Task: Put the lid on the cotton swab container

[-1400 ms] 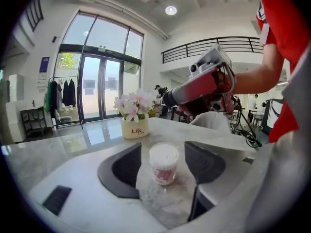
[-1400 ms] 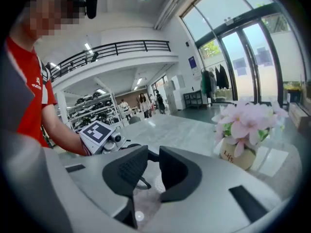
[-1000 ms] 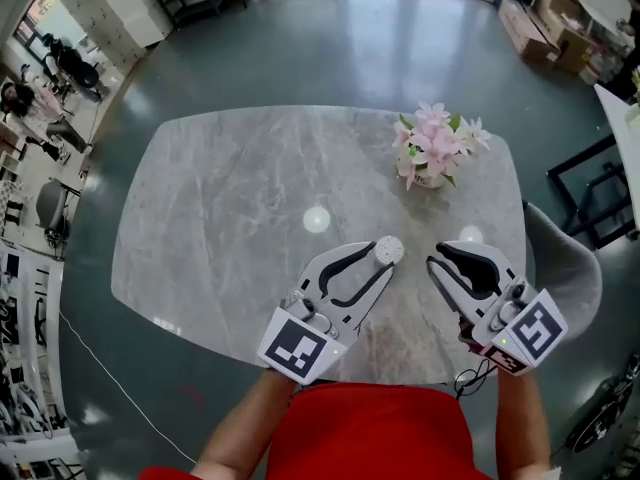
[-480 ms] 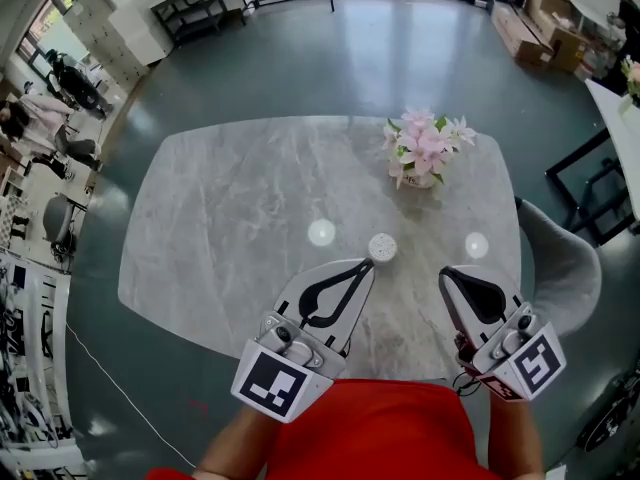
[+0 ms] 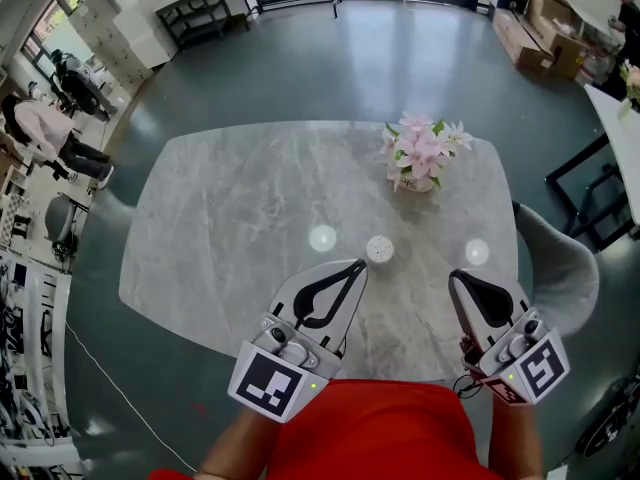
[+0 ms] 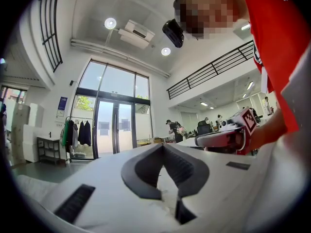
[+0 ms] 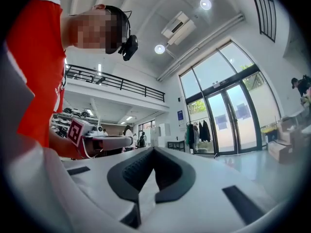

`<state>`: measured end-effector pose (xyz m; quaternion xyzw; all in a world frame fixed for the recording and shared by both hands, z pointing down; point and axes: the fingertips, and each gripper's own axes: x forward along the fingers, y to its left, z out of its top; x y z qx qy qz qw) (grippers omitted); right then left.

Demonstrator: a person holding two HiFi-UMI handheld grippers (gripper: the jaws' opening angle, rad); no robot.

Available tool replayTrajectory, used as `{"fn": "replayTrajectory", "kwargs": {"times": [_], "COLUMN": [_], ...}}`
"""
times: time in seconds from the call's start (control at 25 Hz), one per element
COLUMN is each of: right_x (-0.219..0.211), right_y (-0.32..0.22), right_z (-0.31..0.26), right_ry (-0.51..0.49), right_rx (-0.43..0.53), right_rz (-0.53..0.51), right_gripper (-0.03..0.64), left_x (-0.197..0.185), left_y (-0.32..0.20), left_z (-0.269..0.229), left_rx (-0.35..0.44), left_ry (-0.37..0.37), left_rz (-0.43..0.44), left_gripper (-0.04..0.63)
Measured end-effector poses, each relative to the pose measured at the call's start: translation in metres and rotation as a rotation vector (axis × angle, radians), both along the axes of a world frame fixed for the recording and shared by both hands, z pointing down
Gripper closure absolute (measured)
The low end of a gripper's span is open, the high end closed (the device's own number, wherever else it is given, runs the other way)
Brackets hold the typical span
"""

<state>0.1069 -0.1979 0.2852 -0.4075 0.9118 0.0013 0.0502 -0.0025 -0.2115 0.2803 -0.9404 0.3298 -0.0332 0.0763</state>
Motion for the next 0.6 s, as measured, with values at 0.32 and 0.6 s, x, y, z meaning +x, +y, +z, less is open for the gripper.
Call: {"fn": "replayTrajectory", "kwargs": {"times": [0.32, 0.6], "right_x": [0.0049, 0.0027], "right_y": [0.0006, 0.0014], "right_z": [-0.0016, -0.0006], "right_ry": [0.002, 0.001], "right_rx": [0.003, 0.000], "right_rz": [-0.010, -0.025], "right_gripper": [0.606, 0.606], "left_x": [0.0042, 0.0045], "left_y": [0.0027, 0.0037], "left_z": [0.0025, 0.0051], "left_rx": [-0.008, -0.015], "left_ry": [-0.005, -0.001], "left_rz": [-0.005, -0.009], "left_gripper": [0.584, 0.584]}}
